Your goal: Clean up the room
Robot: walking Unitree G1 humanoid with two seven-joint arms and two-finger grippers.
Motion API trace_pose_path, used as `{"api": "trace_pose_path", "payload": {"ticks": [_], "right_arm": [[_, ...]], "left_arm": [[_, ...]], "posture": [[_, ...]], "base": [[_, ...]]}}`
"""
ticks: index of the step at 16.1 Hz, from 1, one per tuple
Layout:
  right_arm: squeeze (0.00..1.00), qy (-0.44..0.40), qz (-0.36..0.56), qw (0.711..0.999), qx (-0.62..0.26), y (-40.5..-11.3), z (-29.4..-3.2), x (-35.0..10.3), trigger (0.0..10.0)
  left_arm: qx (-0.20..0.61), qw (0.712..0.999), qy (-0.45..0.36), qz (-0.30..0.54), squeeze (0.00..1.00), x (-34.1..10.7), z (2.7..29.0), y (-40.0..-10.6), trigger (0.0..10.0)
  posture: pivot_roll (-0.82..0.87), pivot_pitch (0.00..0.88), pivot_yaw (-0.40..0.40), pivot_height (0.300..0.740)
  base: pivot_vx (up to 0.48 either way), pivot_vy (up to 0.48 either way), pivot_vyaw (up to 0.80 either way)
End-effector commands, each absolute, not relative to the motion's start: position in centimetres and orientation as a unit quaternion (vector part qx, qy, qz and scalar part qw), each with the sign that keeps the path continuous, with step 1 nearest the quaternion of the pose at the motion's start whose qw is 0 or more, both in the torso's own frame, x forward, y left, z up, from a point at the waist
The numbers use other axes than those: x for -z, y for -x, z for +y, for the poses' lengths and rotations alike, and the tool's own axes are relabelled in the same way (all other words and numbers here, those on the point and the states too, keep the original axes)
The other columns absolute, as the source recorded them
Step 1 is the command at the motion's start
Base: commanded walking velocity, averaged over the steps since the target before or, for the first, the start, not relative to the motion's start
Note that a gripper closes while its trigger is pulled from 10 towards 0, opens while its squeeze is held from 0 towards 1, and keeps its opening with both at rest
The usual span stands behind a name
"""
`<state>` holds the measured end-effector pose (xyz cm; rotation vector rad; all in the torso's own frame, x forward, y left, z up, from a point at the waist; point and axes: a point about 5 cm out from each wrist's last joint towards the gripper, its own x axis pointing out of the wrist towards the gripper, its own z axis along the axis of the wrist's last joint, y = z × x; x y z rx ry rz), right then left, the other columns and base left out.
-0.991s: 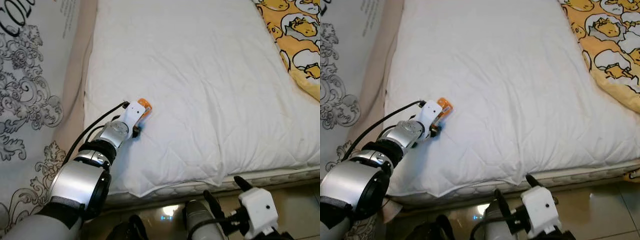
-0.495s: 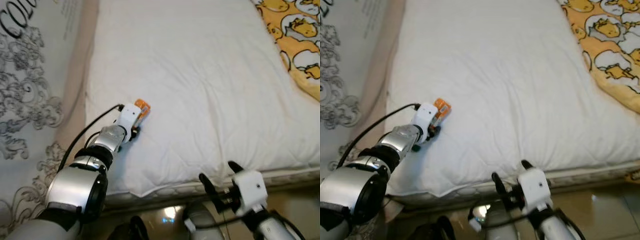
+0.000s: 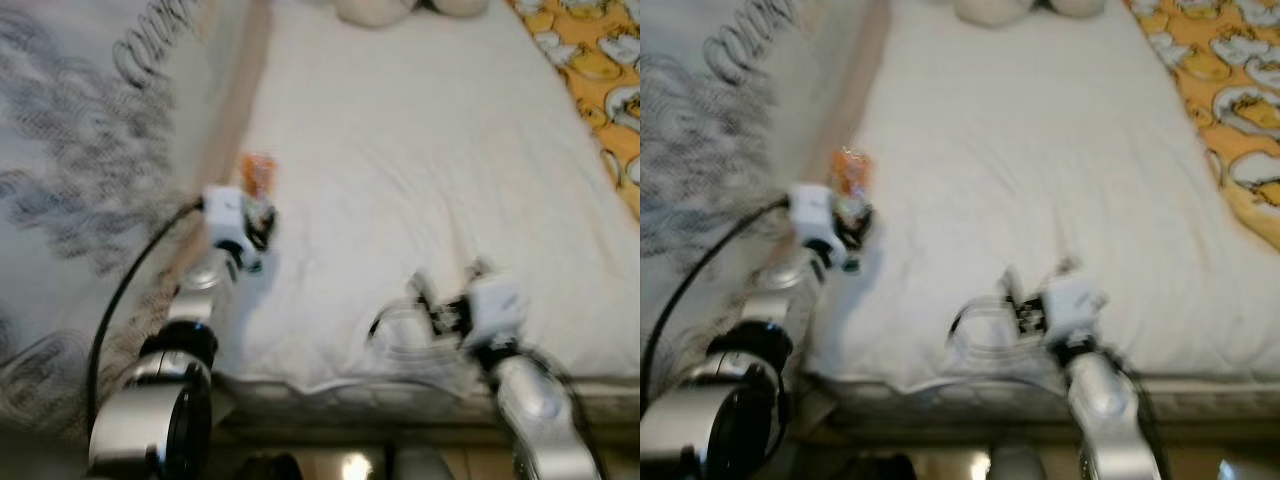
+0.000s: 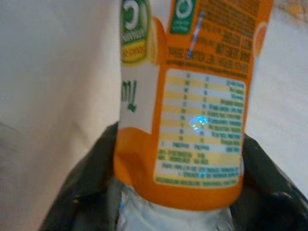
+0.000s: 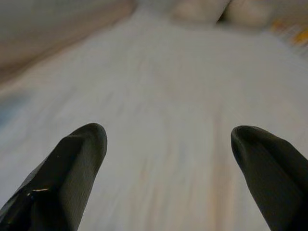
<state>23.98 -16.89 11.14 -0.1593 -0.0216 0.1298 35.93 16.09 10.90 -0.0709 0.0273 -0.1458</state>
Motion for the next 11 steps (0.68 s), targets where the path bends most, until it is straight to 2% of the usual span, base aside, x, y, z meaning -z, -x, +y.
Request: {"api": "trace_pose_path", "payload": {"ticks": [1,4,5,9,11], "right_arm": [[0.00,0.076,-0.026,0.995,-0.061,-24.1,-16.9,-11.4,10.0],[0.00,0.042,-0.032,0.999,-0.011,-24.4,-18.8,-11.3,10.0],[0.00,0.033,-0.021,0.999,-0.018,-24.7,-18.7,-10.5,10.0],[0.00,0.030,-0.001,0.999,-0.036,-25.7,-17.8,-9.2,10.0],[0.00,0.041,0.015,0.998,-0.047,-25.6,-17.9,-8.2,10.0]], "left_arm": [[0.070,0.997,0.016,-0.027,0.00,-11.5,15.9,-35.4,0.0],[0.052,0.997,0.024,-0.056,0.00,-12.0,15.7,-32.9,0.0],[0.054,0.996,0.026,-0.069,0.00,-12.4,15.3,-32.0,10.0],[0.110,0.991,0.035,-0.060,0.00,-12.0,13.4,-30.9,10.0],[0.119,0.991,0.041,-0.034,0.00,-11.0,13.2,-30.0,10.0]], "posture": [[-0.24,0.000,0.127,0.736],[-0.21,0.000,0.105,0.736],[-0.21,0.000,0.115,0.736],[-0.20,0.000,0.119,0.736],[-0.21,0.000,0.118,0.736]], "base": [[0.000,0.000,0.00],[0.000,0.000,0.00],[0.000,0.000,0.00],[0.000,0.000,0.00],[0.000,-0.480,0.00]]}}
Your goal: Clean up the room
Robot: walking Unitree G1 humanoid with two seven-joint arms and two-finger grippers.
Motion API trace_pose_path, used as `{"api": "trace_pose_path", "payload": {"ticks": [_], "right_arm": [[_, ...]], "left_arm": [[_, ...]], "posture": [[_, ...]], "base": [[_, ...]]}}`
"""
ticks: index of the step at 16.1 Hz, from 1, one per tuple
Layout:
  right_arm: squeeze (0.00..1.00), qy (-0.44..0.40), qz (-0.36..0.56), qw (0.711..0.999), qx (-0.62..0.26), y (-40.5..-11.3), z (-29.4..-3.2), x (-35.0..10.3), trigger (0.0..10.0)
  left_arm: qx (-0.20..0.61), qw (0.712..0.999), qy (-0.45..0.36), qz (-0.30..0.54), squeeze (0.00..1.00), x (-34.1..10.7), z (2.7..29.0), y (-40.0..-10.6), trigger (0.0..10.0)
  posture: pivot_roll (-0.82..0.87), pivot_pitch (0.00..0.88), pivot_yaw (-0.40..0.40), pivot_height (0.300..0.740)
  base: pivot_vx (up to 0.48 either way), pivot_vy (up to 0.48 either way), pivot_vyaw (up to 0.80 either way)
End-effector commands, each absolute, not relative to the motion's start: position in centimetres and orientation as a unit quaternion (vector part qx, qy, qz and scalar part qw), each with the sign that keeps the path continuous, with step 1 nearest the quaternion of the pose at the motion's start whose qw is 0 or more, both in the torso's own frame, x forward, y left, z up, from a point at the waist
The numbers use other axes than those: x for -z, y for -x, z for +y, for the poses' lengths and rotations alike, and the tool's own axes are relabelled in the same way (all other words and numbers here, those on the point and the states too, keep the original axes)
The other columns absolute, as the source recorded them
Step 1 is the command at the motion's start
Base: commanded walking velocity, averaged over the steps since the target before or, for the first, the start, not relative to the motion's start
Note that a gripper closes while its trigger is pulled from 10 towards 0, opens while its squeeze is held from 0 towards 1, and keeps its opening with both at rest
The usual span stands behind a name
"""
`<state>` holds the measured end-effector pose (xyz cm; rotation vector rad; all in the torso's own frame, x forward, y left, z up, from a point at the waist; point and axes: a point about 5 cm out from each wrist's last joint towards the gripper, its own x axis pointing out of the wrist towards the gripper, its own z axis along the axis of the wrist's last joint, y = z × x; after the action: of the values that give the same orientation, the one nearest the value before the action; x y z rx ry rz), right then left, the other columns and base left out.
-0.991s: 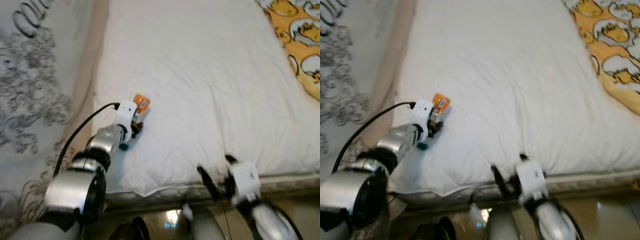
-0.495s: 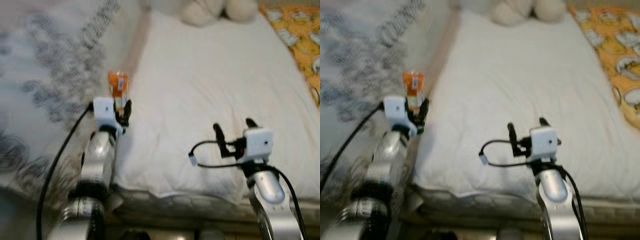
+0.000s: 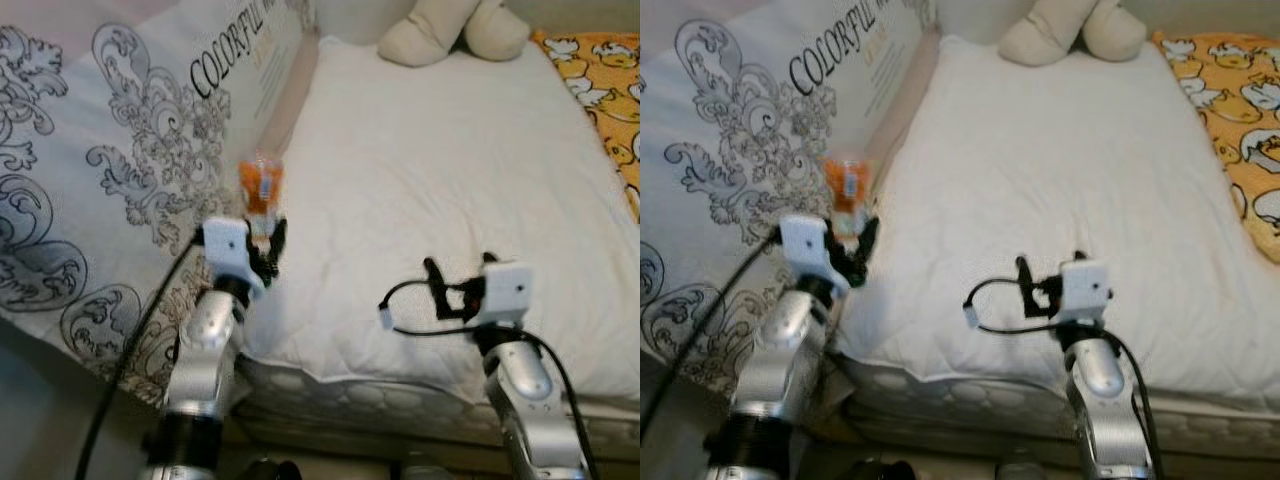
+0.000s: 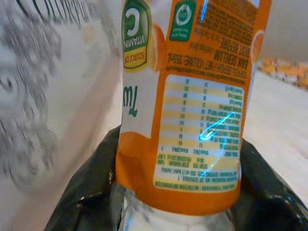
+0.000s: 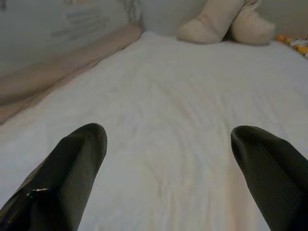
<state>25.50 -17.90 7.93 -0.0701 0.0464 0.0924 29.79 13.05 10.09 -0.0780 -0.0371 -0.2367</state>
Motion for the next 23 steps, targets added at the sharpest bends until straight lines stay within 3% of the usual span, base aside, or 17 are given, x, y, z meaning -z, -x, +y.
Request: {"api": "trace_pose_path", "payload": {"ticks": [1,9,18,23], "right_arm": [[0.00,0.045,0.023,0.997,-0.051,-25.6,-18.1,-7.8,10.0],[0.00,0.035,0.013,0.996,-0.079,-26.6,-16.8,-8.2,10.0],[0.00,0.030,0.035,0.997,-0.069,-26.4,-17.0,-7.1,10.0],[0.00,0.063,0.041,0.994,-0.080,-26.3,-17.6,-7.0,10.0]], "left_arm": [[0.125,0.991,0.044,-0.022,0.00,-10.3,12.9,-29.6,10.0],[0.121,0.991,0.036,0.042,0.00,-7.7,12.0,-30.3,10.0],[0.140,0.989,0.028,0.049,0.00,-7.0,11.9,-30.5,10.0],[0.150,0.987,0.032,0.042,0.00,-6.8,11.3,-30.3,10.0]], "posture": [[-0.21,0.000,0.118,0.736],[-0.26,0.000,0.107,0.736],[-0.26,0.000,0.118,0.736],[-0.27,0.000,0.108,0.728]], "base": [[0.000,-0.480,0.00],[0.000,-0.479,0.00],[0.000,-0.469,0.00],[0.000,-0.468,-0.50]]}}
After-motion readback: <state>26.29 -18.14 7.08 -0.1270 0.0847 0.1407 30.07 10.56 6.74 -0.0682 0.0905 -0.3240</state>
